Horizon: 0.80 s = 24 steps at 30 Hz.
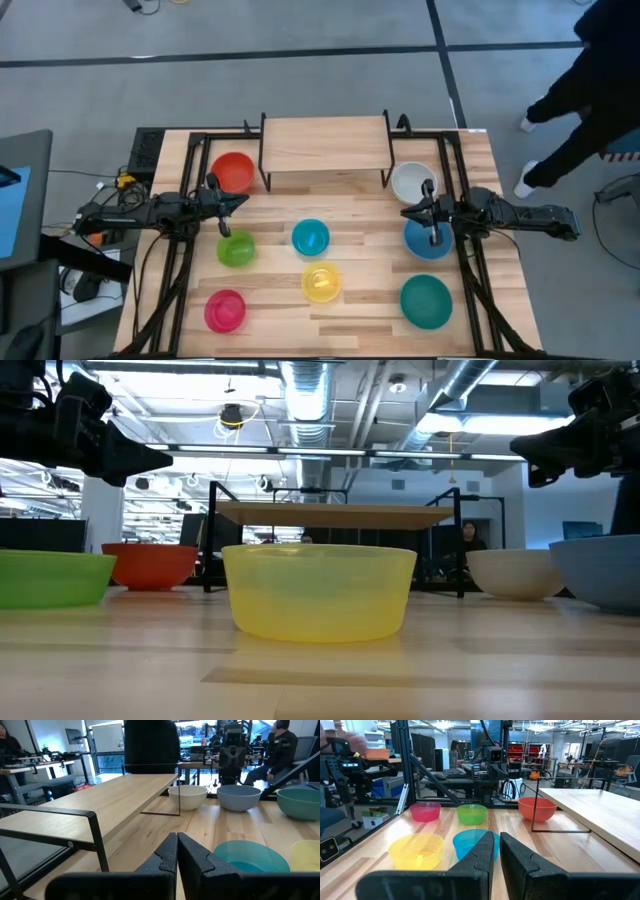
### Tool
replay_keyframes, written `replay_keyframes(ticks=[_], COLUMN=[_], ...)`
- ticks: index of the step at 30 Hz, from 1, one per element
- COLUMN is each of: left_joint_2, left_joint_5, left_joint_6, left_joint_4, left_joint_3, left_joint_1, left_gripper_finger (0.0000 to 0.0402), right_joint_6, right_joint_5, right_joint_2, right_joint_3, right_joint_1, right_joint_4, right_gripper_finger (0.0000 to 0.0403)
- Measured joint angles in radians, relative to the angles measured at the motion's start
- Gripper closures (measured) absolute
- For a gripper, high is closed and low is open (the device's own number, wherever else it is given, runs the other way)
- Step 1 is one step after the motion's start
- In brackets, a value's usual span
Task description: Place and stack bowls onto a shelf
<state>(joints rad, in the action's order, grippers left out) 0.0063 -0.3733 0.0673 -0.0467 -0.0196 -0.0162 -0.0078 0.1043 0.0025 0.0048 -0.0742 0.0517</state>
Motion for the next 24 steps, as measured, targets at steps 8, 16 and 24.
replay_keyframes(ticks=[8,16,24], left_joint_2=[0.0,0.0,0.0], left_joint_5=[0.0,0.0,-0.024], left_joint_6=[0.0,0.0,-0.152], left_joint_4=[0.0,0.0,-0.065], left_joint_3=[0.0,0.0,0.0], left_joint_1=[0.0,0.0,0.002], left_gripper_finger=[0.0401,0.0401,0.0401], right_joint_6=[-0.001,0.37,0.751], right_joint_5=[0.0,-0.047,-0.412], right_joint_2=[0.0,0.0,0.001], right_joint_3=[0.0,0.0,0.015], right_joint_1=[0.0,0.009,-0.008], right_joint_4=[0.0,0.194,0.277], right_gripper_finger=[0.0344,0.0344,0.0344])
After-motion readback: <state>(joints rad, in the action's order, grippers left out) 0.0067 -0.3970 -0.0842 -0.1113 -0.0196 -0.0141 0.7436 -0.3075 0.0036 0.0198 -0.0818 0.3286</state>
